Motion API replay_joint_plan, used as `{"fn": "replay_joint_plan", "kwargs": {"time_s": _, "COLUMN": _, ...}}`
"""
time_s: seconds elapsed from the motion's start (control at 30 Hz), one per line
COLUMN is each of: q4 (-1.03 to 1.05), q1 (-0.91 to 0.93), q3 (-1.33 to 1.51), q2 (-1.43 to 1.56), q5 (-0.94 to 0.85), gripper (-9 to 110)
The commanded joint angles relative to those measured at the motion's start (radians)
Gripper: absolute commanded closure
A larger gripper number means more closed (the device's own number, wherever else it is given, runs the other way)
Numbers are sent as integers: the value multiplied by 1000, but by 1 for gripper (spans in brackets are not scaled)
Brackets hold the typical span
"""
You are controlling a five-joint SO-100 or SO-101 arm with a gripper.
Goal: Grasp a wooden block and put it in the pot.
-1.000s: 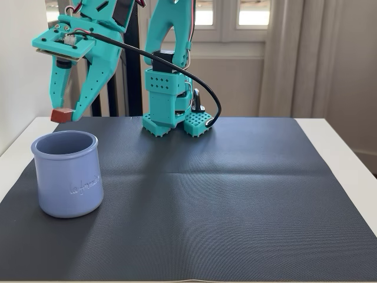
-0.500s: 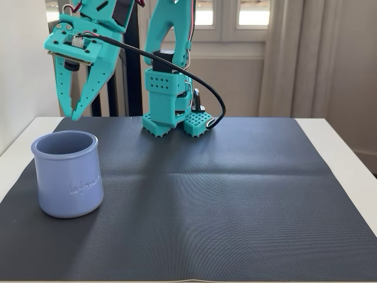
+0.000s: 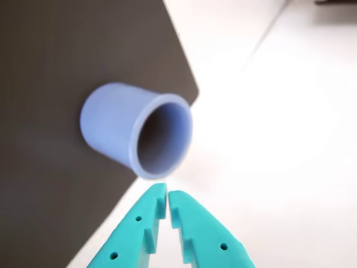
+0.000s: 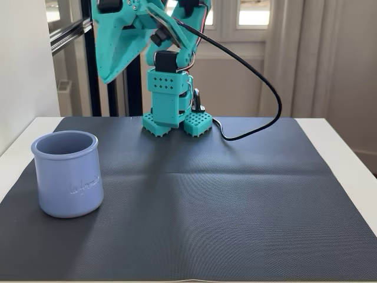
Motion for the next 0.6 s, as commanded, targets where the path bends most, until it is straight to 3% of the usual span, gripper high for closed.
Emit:
{"fn": "replay_joint_plan", "kwargs": {"time_s": 0.0, "q4": -12, "q1": -86, "q3": 133, "q2": 198, "q5": -91, "gripper": 101}}
{"fn": "replay_joint_plan", "kwargs": {"time_s": 0.27, "q4": -5, "q1": -259, "q3": 431, "q2": 629, "q5": -150, "gripper": 101}}
{"fn": "replay_joint_plan", "kwargs": {"time_s": 0.57, "q4": -15, "q1": -328, "q3": 569, "q2": 643, "q5": -153, "gripper": 101}}
